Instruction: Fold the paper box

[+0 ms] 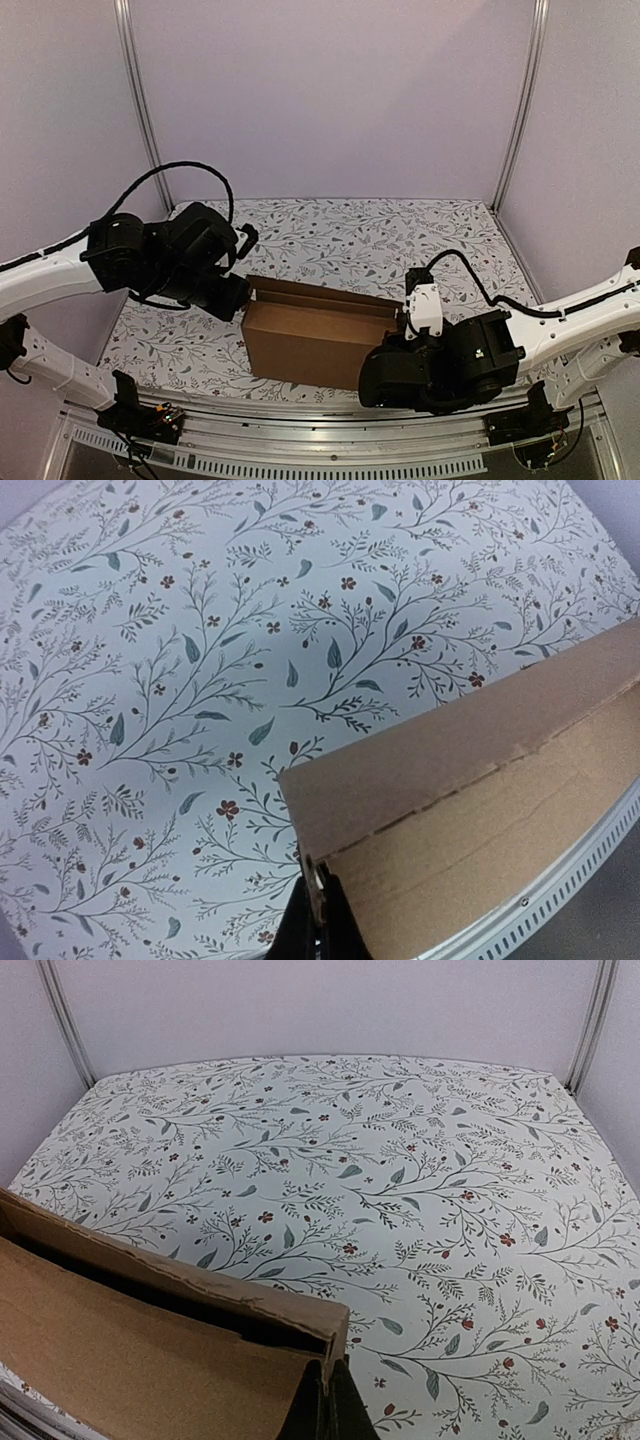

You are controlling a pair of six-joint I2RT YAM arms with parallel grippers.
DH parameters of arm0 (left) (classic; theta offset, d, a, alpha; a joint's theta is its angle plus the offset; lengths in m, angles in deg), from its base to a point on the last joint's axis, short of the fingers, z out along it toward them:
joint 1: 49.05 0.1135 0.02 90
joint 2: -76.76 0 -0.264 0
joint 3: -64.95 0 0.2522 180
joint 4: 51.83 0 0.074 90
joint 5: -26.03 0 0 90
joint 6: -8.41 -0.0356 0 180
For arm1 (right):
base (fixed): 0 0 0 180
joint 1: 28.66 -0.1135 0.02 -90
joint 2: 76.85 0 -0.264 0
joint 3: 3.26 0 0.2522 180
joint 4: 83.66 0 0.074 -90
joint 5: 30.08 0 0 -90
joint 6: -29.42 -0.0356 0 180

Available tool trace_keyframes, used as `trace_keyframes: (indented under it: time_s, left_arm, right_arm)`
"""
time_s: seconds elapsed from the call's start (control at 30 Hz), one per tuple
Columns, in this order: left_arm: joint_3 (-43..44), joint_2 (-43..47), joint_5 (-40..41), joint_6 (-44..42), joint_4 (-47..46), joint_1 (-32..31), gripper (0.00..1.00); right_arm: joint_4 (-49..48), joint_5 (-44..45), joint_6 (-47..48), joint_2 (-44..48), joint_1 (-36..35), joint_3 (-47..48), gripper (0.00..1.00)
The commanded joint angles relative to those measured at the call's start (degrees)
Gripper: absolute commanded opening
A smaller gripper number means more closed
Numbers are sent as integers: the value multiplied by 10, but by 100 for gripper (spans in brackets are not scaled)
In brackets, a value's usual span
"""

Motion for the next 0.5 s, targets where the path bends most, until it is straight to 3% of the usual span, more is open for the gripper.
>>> trace_keyframes:
  time_s: [0.0, 0.47]
  left_arm:
    - [16, -8, -76, 0, -23, 7, 0]
    - [31, 0, -182, 8, -4, 47, 0]
  right_arm:
    - [-12, -115, 24, -41, -9, 4, 0]
    - [-10, -131, 92, -93, -10, 33, 0]
